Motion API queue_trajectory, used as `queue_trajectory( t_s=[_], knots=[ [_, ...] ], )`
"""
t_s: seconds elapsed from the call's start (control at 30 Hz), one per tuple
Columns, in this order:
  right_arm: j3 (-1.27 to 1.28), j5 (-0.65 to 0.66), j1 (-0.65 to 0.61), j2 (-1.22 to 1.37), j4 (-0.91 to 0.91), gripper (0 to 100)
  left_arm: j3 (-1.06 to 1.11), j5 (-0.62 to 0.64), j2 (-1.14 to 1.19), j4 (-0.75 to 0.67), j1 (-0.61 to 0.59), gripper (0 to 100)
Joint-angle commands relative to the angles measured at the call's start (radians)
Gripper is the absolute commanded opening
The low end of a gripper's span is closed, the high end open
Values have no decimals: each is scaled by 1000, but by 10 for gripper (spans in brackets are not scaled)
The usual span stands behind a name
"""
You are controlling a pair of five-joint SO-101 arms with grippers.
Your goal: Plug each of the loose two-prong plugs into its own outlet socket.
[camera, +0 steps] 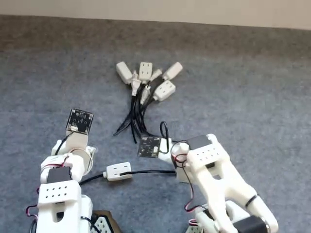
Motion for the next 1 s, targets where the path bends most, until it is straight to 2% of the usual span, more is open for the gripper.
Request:
queue_trajectory(
  t_s=[0.0, 0.1, 0.3, 0.53, 0.67, 0.97],
  knots=[
    [-50, 14, -27, 97, -35, 190, -2, -9, 4, -14, 19, 204],
    [-54, 14, -48, 182, -53, 168, -1, -9, 4, -14, 19, 204],
    [-61, -28, -51, 274, -99, 7, -1, -9, 4, -14, 19, 204],
    [-68, -175, -47, 274, -127, 5, -1, -9, 4, -14, 19, 204],
    [-199, -390, -31, 259, -76, 5, -1, -9, 4, -14, 19, 204],
    [-754, -876, 10, 130, 371, 5, -15, -9, -4, -14, 21, 204]
  ],
)
